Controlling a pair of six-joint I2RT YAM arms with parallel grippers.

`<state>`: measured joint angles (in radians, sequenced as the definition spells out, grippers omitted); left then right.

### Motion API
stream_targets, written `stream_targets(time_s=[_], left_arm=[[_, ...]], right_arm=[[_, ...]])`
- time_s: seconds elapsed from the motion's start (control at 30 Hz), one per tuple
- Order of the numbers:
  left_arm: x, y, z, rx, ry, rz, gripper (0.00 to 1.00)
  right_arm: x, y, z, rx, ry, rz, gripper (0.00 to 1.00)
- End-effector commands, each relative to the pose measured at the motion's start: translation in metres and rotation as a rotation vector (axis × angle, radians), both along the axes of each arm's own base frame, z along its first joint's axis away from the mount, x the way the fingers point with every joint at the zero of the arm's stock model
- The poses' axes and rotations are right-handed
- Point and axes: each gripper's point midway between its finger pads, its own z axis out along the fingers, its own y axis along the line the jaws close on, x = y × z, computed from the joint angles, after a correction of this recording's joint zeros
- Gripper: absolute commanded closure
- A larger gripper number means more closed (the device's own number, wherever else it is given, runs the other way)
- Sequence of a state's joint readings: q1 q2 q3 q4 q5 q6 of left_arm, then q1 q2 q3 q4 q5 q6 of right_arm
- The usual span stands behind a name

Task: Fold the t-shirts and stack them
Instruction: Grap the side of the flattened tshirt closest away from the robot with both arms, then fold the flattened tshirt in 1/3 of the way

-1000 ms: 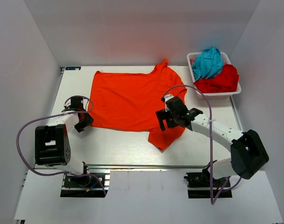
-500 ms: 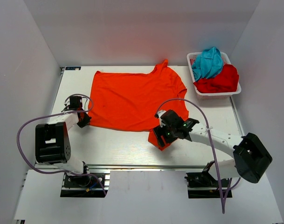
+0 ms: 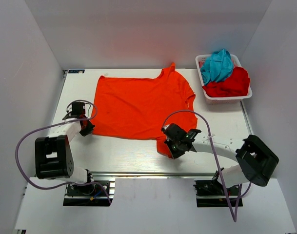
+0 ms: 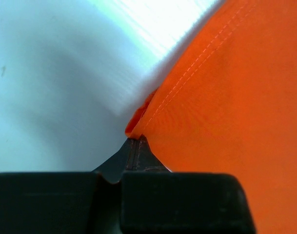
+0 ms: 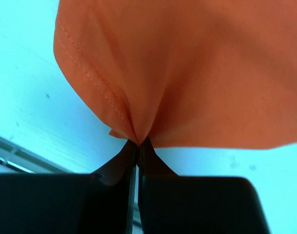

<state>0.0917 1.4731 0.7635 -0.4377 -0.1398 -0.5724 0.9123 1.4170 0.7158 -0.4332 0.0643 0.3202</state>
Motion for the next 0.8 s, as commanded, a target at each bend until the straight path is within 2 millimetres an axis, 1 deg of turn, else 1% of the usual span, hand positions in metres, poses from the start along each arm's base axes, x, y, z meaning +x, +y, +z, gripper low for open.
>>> stream_targets(time_s=[0.0, 0.03, 0.07, 0.1, 0.13, 0.17, 0.23, 0.3, 0.33, 0.37, 0.4, 0.43, 0.47, 0.5, 0.53, 0.57, 0.6, 0.63, 0.67, 0.7, 0.73, 0.77], left_arm=[[-0.009, 0.004, 0.022, 0.021, -0.049, 0.014, 1.0], [-0.015, 0.001, 0.02, 0.007, -0.049, 0.021, 1.0], [-0.013, 0.001, 0.026, 0.009, -0.072, 0.022, 1.0], [-0.015, 0.001, 0.032, 0.005, -0.1, 0.032, 1.0], [-0.017, 0.0, 0.033, 0.006, -0.106, 0.032, 1.0], [-0.014, -0.001, 0.038, -0.002, -0.131, 0.027, 1.0], [-0.013, -0.004, 0.043, -0.016, -0.154, 0.017, 1.0], [-0.01, -0.01, 0.045, -0.041, -0.165, 0.001, 1.0], [-0.01, -0.012, 0.045, -0.05, -0.166, -0.005, 1.0], [-0.005, -0.011, 0.05, -0.048, -0.187, -0.005, 1.0], [-0.005, -0.014, 0.046, -0.063, -0.173, -0.013, 1.0], [0.002, -0.016, 0.051, -0.076, -0.193, -0.023, 1.0], [0.004, -0.016, 0.051, -0.077, -0.191, -0.023, 1.0], [0.012, -0.015, 0.055, -0.076, -0.196, -0.024, 1.0], [0.015, -0.015, 0.056, -0.076, -0.196, -0.024, 1.0], [0.021, -0.015, 0.059, -0.075, -0.208, -0.024, 1.0], [0.027, -0.014, 0.064, -0.074, -0.219, -0.025, 1.0], [0.032, -0.015, 0.061, -0.083, -0.215, -0.03, 1.0], [0.042, -0.016, 0.07, -0.089, -0.243, -0.037, 1.0], [0.048, -0.016, 0.073, -0.089, -0.247, -0.038, 1.0], [0.054, -0.015, 0.076, -0.088, -0.253, -0.038, 1.0], [0.057, -0.015, 0.072, -0.096, -0.231, -0.029, 1.0]], right_arm=[[-0.01, -0.014, 0.018, -0.032, 0.008, -0.058, 1.0], [-0.012, -0.015, 0.022, -0.031, 0.012, -0.055, 1.0], [-0.009, -0.011, 0.032, -0.005, -0.007, -0.055, 1.0], [-0.008, -0.012, 0.037, -0.002, -0.013, -0.058, 1.0], [-0.009, -0.013, 0.043, 0.007, -0.021, -0.057, 1.0], [-0.008, -0.014, 0.044, 0.011, -0.026, -0.059, 1.0], [-0.003, -0.007, 0.051, 0.042, -0.05, -0.049, 1.0], [0.003, -0.001, 0.058, 0.057, -0.072, -0.041, 1.0], [0.007, -0.001, 0.058, 0.048, -0.079, -0.053, 1.0], [0.013, 0.002, 0.062, 0.055, -0.1, -0.048, 1.0], [0.016, 0.003, 0.063, 0.056, -0.113, -0.053, 1.0], [0.021, 0.002, 0.063, 0.058, -0.117, -0.067, 1.0], [0.025, 0.009, 0.067, 0.078, -0.128, -0.053, 1.0], [0.032, 0.008, 0.064, 0.059, -0.127, -0.062, 1.0], [0.038, 0.009, 0.07, 0.066, -0.149, -0.068, 1.0], [0.049, 0.007, 0.07, 0.037, -0.179, -0.088, 1.0], [0.055, 0.005, 0.071, 0.028, -0.194, -0.102, 1.0], [0.067, 0.001, 0.073, 0.029, -0.211, -0.133, 1.0], [0.079, 0.003, 0.075, 0.026, -0.233, -0.145, 1.0], [0.085, 0.0, 0.075, 0.026, -0.228, -0.168, 1.0], [0.089, 0.0, 0.075, 0.019, -0.225, -0.15, 1.0], [0.101, -0.001, 0.079, 0.031, -0.224, -0.169, 1.0]])
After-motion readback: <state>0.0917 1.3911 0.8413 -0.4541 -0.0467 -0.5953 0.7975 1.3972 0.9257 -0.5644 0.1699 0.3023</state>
